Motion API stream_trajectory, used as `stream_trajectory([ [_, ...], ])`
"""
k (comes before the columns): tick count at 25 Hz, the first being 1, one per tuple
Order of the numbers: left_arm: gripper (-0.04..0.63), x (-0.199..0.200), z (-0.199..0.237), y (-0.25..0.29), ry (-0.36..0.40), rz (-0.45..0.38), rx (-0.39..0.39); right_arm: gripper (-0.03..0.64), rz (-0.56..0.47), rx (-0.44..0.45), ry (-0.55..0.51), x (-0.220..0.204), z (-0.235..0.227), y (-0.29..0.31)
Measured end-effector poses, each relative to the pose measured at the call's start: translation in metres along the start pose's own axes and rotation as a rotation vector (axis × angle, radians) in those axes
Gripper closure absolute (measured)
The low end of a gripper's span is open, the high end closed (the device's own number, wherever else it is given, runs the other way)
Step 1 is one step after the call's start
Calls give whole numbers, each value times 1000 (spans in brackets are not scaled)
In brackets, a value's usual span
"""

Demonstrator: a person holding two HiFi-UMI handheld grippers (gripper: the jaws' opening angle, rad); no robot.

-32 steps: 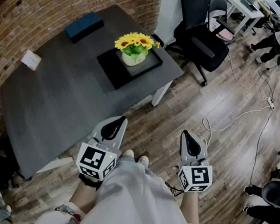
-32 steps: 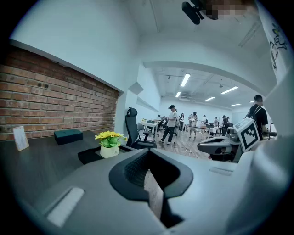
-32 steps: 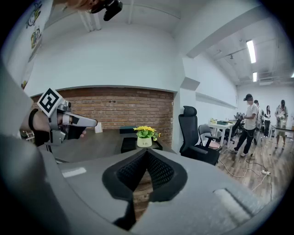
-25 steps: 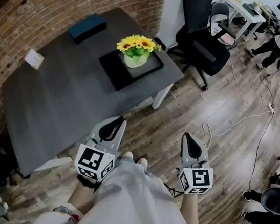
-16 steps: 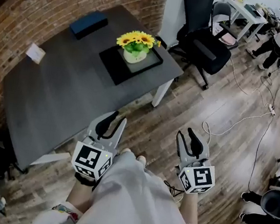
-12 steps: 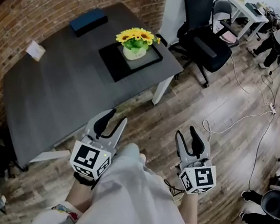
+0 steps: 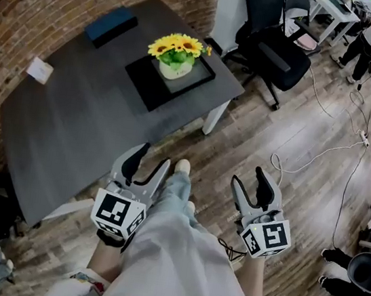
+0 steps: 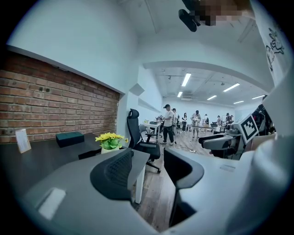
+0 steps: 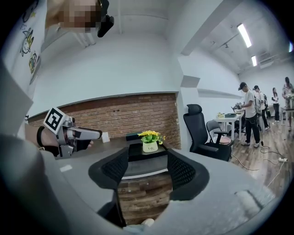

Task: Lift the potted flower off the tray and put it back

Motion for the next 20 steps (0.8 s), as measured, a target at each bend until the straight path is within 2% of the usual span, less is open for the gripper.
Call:
stream_trajectory([
  [12,325,67,67,106,8,-27,-24,313,-16,5,15,34,-62,116],
  [20,291,93,106,139,-12,-39,-21,278,-33,37,28,54,-78,176],
])
Point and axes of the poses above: the fingertips, and each gripper's own axes: y forward along the fingers, z to its left, x out of its top, the point moved 3 cm from there along -y, backward along the fingers, and after that the axes turned 15 degrees about -y, right-handed, at the moved point
